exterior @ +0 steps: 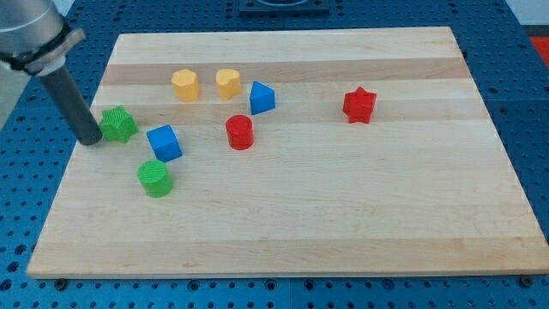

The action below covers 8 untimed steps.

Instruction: Push the green star towards the blue cube

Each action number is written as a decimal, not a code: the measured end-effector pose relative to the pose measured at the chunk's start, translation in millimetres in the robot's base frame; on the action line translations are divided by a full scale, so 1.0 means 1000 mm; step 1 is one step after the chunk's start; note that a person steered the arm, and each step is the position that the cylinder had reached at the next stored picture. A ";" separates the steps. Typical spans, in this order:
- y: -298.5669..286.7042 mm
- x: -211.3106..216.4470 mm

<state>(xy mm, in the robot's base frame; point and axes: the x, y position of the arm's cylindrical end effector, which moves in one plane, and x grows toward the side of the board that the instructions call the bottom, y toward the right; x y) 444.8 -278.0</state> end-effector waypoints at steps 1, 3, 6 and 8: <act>0.000 0.025; -0.001 0.009; -0.012 -0.107; -0.012 -0.064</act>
<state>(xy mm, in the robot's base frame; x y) 380.6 -289.9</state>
